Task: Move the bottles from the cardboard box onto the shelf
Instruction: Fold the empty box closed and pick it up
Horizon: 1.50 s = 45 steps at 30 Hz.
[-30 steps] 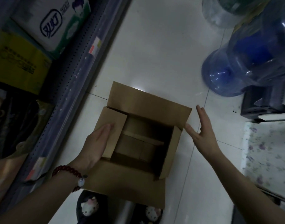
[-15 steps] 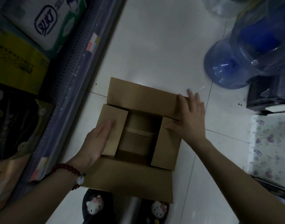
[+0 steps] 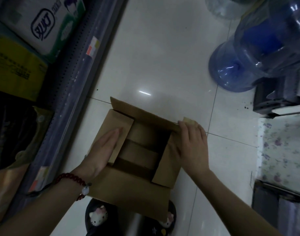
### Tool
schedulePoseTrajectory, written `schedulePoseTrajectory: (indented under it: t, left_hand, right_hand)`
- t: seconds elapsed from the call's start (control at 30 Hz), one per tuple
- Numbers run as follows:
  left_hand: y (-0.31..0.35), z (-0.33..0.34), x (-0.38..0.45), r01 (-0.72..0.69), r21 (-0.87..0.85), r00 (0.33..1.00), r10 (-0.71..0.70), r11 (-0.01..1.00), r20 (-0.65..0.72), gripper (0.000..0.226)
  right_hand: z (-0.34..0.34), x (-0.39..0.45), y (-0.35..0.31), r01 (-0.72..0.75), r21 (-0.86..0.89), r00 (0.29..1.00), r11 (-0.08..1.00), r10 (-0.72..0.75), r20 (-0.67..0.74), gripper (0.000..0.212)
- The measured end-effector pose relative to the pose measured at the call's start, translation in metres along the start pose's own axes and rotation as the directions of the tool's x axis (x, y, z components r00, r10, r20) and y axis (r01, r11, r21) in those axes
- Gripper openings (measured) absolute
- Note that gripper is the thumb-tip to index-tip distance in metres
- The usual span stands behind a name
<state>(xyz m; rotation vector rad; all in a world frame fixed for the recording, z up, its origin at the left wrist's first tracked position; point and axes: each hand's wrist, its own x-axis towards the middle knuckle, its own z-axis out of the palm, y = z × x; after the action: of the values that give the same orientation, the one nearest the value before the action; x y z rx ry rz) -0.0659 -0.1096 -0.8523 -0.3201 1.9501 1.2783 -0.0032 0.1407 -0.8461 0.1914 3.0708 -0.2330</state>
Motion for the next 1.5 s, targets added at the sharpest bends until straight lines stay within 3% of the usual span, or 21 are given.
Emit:
schedulePoseTrajectory:
  t: [0.07,0.13,0.2,0.3,0.37,0.47,0.6,0.83,1.03,1.17,1.27,1.37,1.5]
  left_hand:
    - [0.001,0.0,0.0,-0.005,-0.029,1.0,0.006,1.0,0.029,0.074]
    - [0.002,-0.001,0.0,-0.023,-0.061,0.999,0.025,0.998,0.044,0.052]
    - [0.004,-0.001,-0.001,-0.033,-0.047,0.996,0.029,0.998,-0.081,0.033]
    - [0.003,-0.004,-0.005,-0.107,0.136,0.921,0.15,0.985,-0.36,0.04]
    - [0.003,-0.01,-0.008,-0.145,0.236,0.882,0.234,0.961,-0.409,0.039]
    - [0.005,-0.02,-0.006,-0.181,0.268,0.954,0.235,0.946,-0.186,0.033]
    - [0.003,-0.023,0.009,-0.111,0.334,0.993,0.115,0.936,0.007,0.059]
    - [0.03,-0.01,0.029,-0.057,0.319,0.998,0.052,0.946,0.024,0.069]
    - [0.03,-0.008,0.032,-0.03,0.271,0.999,0.033,0.962,-0.006,0.068]
    - [0.028,-0.011,0.032,-0.03,0.253,1.0,0.031,0.967,0.001,0.068]
    - [0.027,-0.013,0.032,-0.032,0.268,0.999,0.028,0.963,0.017,0.072]
    - [0.028,-0.017,0.031,-0.074,0.328,0.997,0.061,0.942,0.051,0.084]
    - [0.033,-0.02,0.031,-0.033,0.254,0.998,0.017,0.967,0.065,0.088]
  right_hand:
    - [0.002,-0.019,-0.01,-0.037,0.081,0.999,0.996,0.034,0.037,0.057]
    - [0.005,-0.039,-0.021,-0.062,0.123,0.992,0.99,0.047,0.118,0.067]
    - [0.013,-0.057,-0.029,-0.066,0.138,0.96,0.988,0.025,0.279,0.079]
    - [0.031,-0.072,-0.026,-0.062,0.163,0.881,0.985,-0.023,0.473,0.085]
    - [0.04,-0.068,-0.021,-0.044,0.147,0.863,0.988,-0.036,0.503,0.085]
    - [0.047,-0.048,-0.016,0.001,0.101,0.873,0.995,-0.05,0.486,0.089]
    - [0.048,-0.007,-0.001,0.123,-0.001,0.892,0.992,-0.11,0.439,0.089]
    - [0.027,0.03,0.014,0.033,0.088,0.88,0.996,-0.07,0.469,0.095]
    - [0.016,-0.018,-0.025,0.1,0.384,0.849,0.918,-0.28,0.448,0.1]
    - [0.021,-0.05,-0.036,0.183,0.4,0.794,0.898,-0.375,0.479,0.097]
    - [0.017,-0.052,-0.031,0.164,0.362,0.858,0.917,-0.314,0.407,0.067]
    - [0.005,-0.033,-0.023,0.199,0.349,0.903,0.916,-0.31,0.298,0.051]
    - [-0.006,0.0,-0.006,0.154,0.308,0.974,0.939,-0.197,0.111,0.056]
